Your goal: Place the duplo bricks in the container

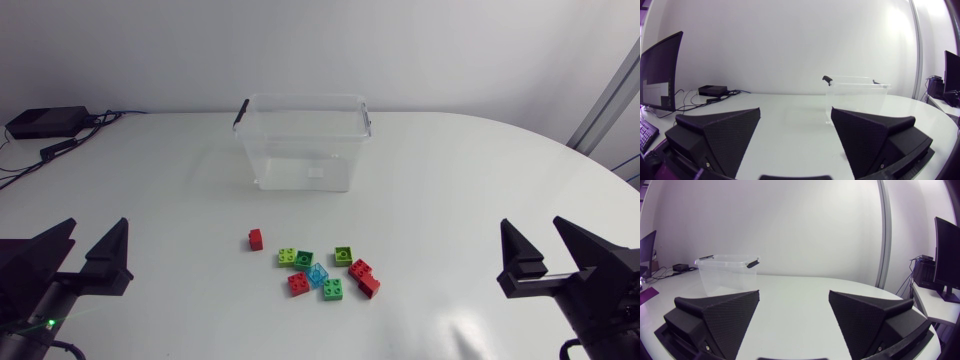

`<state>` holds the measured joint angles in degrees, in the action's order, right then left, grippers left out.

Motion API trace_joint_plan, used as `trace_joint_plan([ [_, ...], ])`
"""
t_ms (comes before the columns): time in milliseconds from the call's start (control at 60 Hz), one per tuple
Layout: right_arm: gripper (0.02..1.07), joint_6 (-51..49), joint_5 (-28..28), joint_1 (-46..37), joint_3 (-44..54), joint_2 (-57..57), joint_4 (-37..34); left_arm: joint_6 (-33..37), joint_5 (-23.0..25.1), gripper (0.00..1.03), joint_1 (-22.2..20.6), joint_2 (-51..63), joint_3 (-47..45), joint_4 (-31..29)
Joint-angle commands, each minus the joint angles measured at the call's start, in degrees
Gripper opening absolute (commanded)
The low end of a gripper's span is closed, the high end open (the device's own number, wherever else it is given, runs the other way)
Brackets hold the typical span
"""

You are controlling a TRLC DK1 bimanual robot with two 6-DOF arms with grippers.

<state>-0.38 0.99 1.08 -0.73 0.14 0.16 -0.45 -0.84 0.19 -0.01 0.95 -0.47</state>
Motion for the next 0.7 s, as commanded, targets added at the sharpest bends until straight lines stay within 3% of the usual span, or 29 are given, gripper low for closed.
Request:
trace_joint_plan([
  [0, 1.03, 1.09, -0.38, 0.5, 0.73, -0.23, -0.6, -1.31, 0.23, 0.99, -0.45, -0.69, -0.86, 0.03],
  [683, 1.03, 1.0, -0.03, 2.61, -1.29, -0.41, -1.92, -0.43, 0.23, 0.97, -1.06, -0.69, 3.18, -2.17],
])
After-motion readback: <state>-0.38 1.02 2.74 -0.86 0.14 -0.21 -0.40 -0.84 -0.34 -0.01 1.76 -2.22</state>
